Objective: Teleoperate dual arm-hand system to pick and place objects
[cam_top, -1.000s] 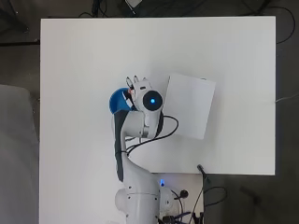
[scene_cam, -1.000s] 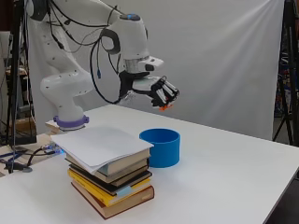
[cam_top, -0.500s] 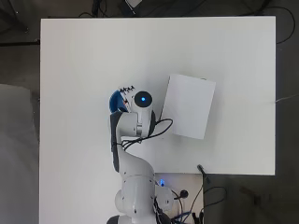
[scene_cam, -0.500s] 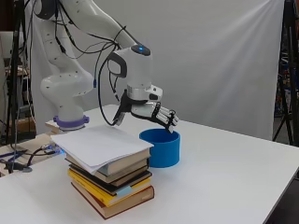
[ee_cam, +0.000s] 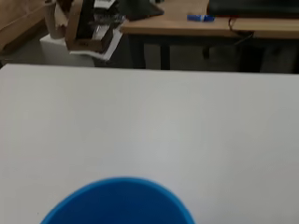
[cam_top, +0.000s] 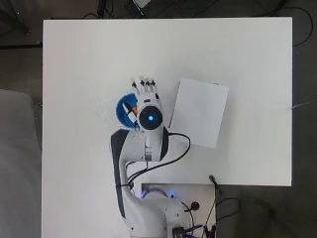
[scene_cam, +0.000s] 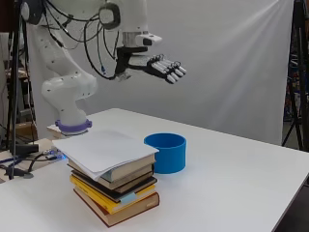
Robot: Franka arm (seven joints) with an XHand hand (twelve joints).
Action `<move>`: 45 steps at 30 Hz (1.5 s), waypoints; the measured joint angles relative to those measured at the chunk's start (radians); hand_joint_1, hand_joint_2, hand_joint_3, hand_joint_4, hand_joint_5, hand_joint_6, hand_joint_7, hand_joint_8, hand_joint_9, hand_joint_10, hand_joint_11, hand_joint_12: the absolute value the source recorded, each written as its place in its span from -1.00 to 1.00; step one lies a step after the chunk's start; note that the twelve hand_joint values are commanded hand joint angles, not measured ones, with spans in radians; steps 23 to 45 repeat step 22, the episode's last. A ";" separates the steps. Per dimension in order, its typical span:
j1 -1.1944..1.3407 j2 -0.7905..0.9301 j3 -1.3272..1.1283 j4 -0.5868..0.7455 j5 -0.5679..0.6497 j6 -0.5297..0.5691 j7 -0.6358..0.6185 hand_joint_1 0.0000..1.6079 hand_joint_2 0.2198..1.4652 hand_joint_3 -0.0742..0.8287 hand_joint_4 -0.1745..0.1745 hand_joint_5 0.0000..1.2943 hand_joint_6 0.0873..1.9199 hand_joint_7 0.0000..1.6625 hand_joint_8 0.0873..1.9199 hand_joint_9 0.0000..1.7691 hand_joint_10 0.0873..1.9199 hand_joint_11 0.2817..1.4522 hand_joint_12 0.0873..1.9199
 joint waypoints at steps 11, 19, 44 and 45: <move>-0.045 -0.190 -0.045 0.170 -0.080 -0.251 0.109 -0.69 0.34 -0.84 0.56 -0.58 -1.00 -0.63 -1.00 -0.51 -1.00 -0.71 -1.00; -0.061 -0.218 0.048 0.168 -0.204 -0.314 0.192 -0.64 0.43 -0.83 0.30 -0.45 -1.00 -0.55 -1.00 -0.38 -1.00 -0.62 -1.00; -0.065 -0.248 0.051 0.162 -0.213 -0.329 0.182 -0.63 0.42 -0.84 0.20 -0.58 -1.00 -0.67 -1.00 -0.51 -1.00 -0.69 -1.00; -0.065 -0.248 0.051 0.162 -0.213 -0.329 0.182 -0.63 0.42 -0.84 0.20 -0.58 -1.00 -0.67 -1.00 -0.51 -1.00 -0.69 -1.00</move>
